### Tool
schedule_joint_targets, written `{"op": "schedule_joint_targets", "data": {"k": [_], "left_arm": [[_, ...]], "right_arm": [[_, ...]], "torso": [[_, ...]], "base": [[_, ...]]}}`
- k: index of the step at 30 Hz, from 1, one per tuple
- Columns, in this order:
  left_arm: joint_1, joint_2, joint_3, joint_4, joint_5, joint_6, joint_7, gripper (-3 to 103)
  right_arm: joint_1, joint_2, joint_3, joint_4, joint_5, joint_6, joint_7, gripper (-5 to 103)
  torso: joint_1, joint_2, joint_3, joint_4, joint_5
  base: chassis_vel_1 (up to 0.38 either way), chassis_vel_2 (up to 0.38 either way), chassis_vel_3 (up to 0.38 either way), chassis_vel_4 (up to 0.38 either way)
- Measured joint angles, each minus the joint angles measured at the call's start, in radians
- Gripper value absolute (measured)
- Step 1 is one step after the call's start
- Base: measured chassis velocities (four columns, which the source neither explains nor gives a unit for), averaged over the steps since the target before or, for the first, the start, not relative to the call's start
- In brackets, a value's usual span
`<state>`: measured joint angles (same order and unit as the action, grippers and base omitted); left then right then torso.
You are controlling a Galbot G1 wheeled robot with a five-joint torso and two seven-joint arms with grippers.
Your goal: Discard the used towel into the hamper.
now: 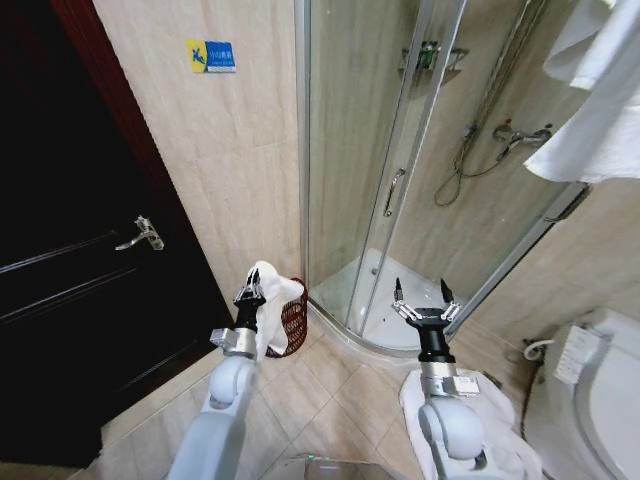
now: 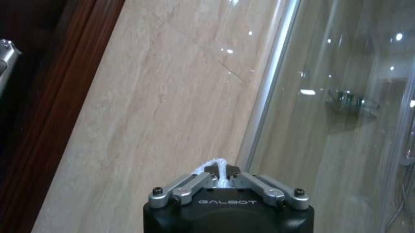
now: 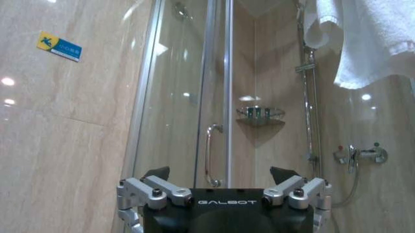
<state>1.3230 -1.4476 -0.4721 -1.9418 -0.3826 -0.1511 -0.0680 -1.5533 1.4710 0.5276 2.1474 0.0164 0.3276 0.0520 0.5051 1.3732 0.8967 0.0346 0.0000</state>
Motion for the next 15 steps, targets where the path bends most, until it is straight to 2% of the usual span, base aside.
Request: {"op": "schedule_joint_targets", "data": {"k": [9,15], "left_arm": [[-0.002,-0.001,-0.005,0.021,-0.006,-0.014,0.004,4],[-0.008,0.011,-0.002,0.042,-0.008,-0.03,0.006,4]], "right_arm": [[-0.009,-0.008,-0.003,0.009,-0.009,-0.002,-0.006,100],[-0.023,-0.02,-0.004,0.024,-0.01,-0.006,-0.009,100]], "torso": [[0.0,0.0,0.0,0.0,-0.0001],[0.0,0.0,0.0,0.0,-0.0001]], "base": [[0.0,0.0,0.0,0.0],[-0.071,0.055,0.053,-0.066]]}}
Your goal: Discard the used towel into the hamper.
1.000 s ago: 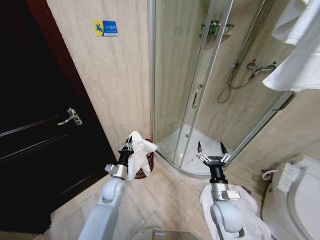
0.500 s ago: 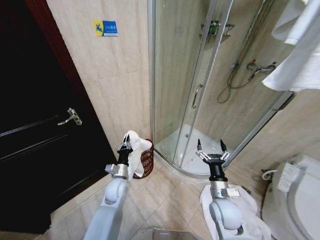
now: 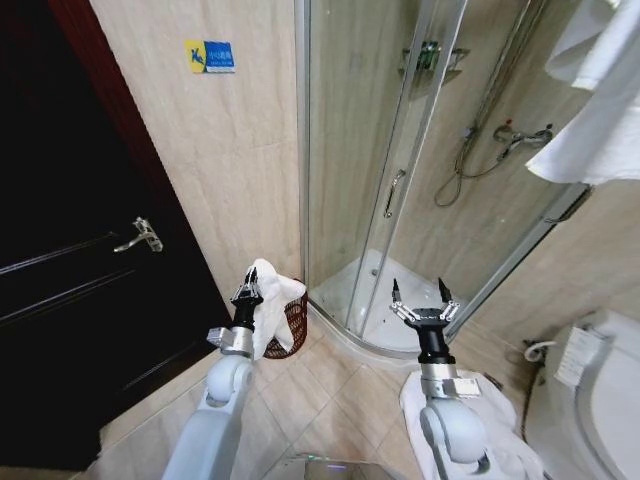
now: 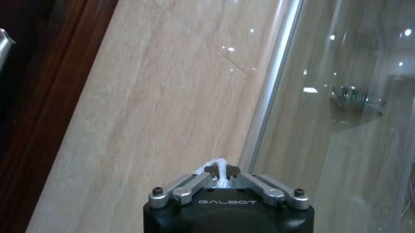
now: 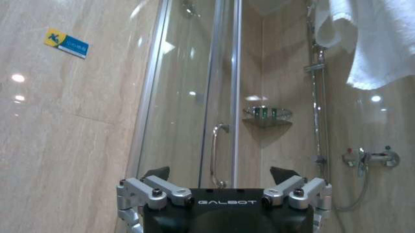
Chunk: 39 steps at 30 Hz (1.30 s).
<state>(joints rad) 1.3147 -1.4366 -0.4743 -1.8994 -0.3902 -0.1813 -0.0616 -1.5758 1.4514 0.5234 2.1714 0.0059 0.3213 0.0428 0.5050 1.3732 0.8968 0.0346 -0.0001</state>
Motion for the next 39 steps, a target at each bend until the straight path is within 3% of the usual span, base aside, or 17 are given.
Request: {"op": "schedule_joint_targets", "data": {"k": [12,19,39], "left_arm": [[-0.022,0.002,0.009,0.04,0.0,-0.015,0.014,4],[-0.051,-0.003,0.031,0.067,0.0,-0.012,0.016,4],[-0.073,-0.002,0.044,0.093,0.014,-0.011,0.006,4]], "right_arm": [[-0.015,-0.011,-0.002,0.019,-0.007,0.017,-0.001,100],[-0.035,-0.011,-0.001,0.005,-0.007,0.089,-0.031,100],[-0.029,-0.014,0.001,-0.015,-0.004,0.105,-0.05,100]], "torso": [[0.0,0.0,0.0,0.0001,0.0],[0.001,0.0,0.0,-0.0002,0.0],[0.0,0.0,0.0,0.0003,0.0001]], "base": [[-0.087,0.097,0.096,-0.093],[-0.06,0.051,0.053,-0.051],[0.024,0.029,0.03,0.021]]}}
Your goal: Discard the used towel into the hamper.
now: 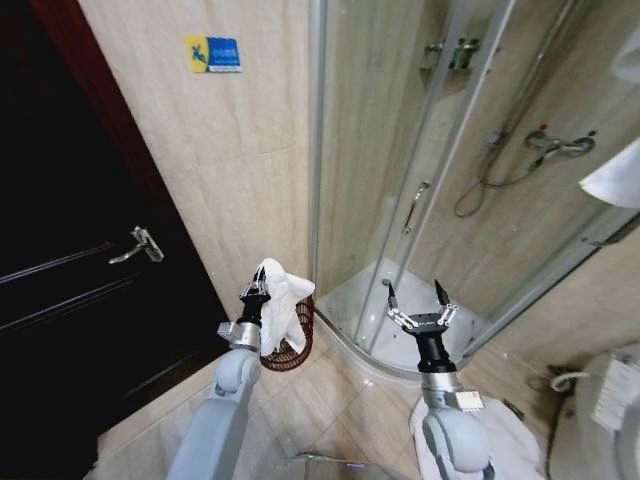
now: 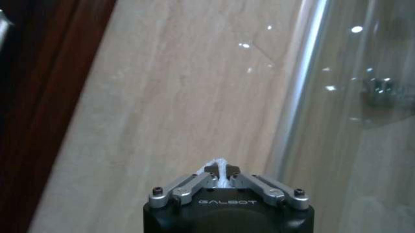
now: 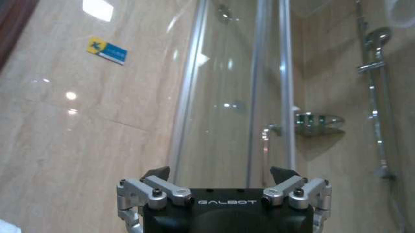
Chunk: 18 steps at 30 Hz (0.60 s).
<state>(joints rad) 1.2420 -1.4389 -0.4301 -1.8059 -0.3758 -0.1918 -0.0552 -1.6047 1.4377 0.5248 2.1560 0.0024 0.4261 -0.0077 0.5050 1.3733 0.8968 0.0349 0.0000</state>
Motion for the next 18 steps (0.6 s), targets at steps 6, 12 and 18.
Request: {"op": "schedule_joint_targets", "data": {"k": [6,12,18], "left_arm": [[-0.072,0.017,0.048,0.102,0.038,-0.026,-0.005,4],[-0.221,0.051,0.11,0.217,0.023,-0.034,-0.006,4],[-0.356,0.078,0.161,0.354,0.002,-0.055,-0.002,4]], "right_arm": [[-0.004,0.002,0.004,-0.021,-0.001,0.013,-0.01,100],[-0.004,0.005,0.004,-0.048,-0.013,0.021,-0.01,100],[-0.007,0.005,0.004,-0.063,-0.024,0.028,-0.01,100]], "torso": [[0.0,0.0,0.0,-0.0003,-0.0002],[0.0,0.0,0.0,-0.0005,0.0],[0.0,0.0,0.0,-0.0004,-0.0001]], "base": [[0.015,0.021,0.015,0.022],[0.0,0.0,0.0,0.0],[0.0,0.0,0.0,0.0]]}}
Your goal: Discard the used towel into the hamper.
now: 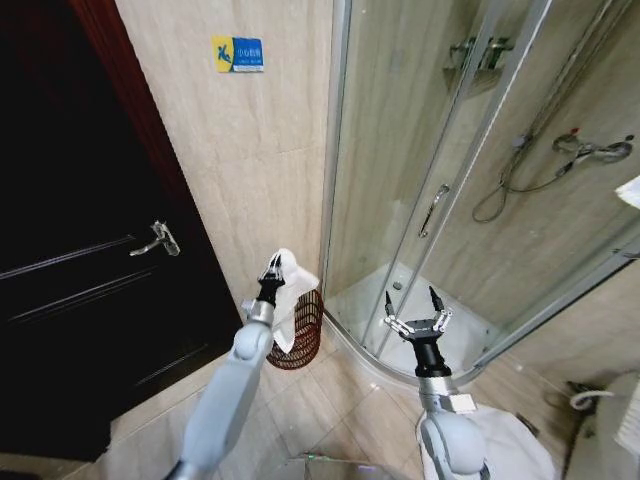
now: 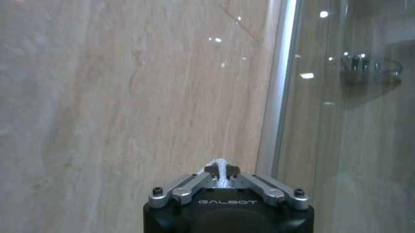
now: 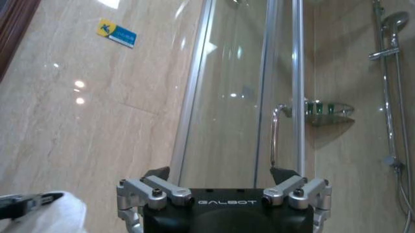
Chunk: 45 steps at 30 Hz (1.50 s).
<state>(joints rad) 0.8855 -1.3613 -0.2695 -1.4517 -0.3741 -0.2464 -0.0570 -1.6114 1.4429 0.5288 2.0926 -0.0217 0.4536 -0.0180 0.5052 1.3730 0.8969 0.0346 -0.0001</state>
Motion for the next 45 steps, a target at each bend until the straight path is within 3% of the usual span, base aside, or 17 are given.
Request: {"op": "schedule_joint_targets", "data": {"k": [12,13,24,32,45], "left_arm": [[-0.209,-0.019,0.072,0.329,0.006,-0.096,0.039,4],[-0.235,-0.029,0.084,0.4,0.016,-0.119,0.048,4],[-0.275,-0.078,0.097,0.64,0.109,-0.209,0.068,4],[-0.265,-0.096,0.095,0.786,0.189,-0.221,0.05,4],[-0.219,-0.089,0.165,0.834,0.203,-0.134,0.037,4]], "right_arm": [[-0.009,0.0,0.004,-0.014,-0.008,0.014,0.0,100],[-0.009,0.003,0.004,-0.016,-0.009,0.016,0.0,100],[-0.001,0.0,0.011,-0.024,-0.004,0.02,0.001,100],[-0.007,0.015,0.01,-0.026,-0.005,0.032,0.001,100],[-0.026,0.034,0.006,-0.024,-0.005,0.061,-0.007,100]], "torso": [[0.0,0.0,0.0,0.0,0.0001],[0.0,0.0,0.0,0.0,0.0],[0.0,0.0,0.0,0.0,0.0001],[0.0,0.0,0.0,0.0002,-0.0001],[0.0,0.0,0.0,0.0001,0.0]], "base": [[0.0,0.0,0.0,0.0],[0.0,0.0,0.0,0.0],[0.0,0.0,0.0,0.0],[0.0,0.0,0.0,0.0],[0.0,0.0,0.0,0.0]]}}
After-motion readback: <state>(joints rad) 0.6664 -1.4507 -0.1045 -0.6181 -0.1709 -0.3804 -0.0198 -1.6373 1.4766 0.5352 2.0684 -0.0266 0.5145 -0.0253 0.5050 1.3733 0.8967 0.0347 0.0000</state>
